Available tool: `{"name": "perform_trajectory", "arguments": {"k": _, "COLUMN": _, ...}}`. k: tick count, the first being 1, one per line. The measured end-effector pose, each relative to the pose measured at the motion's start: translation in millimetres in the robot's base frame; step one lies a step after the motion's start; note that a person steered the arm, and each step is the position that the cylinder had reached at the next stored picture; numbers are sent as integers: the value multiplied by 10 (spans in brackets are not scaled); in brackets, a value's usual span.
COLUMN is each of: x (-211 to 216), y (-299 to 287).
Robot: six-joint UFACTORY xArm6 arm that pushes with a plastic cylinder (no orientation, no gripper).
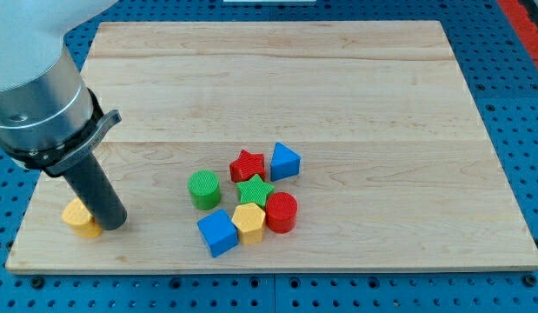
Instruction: Separate the yellow hexagon and red circle
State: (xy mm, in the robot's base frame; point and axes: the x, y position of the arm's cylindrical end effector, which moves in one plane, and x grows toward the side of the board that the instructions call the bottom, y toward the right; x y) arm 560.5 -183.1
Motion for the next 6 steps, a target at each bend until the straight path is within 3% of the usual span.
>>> {"name": "perform_trajectory", "arguments": {"k": 2, "x": 93, "y": 25}}
{"name": "perform_trajectory", "arguments": {"k": 4, "x": 582, "y": 627}}
{"name": "perform_trajectory", "arguments": {"k": 5, "x": 580, "y": 924}}
{"name": "perform_trajectory", "arguments": {"k": 6, "x": 569, "y": 1592}}
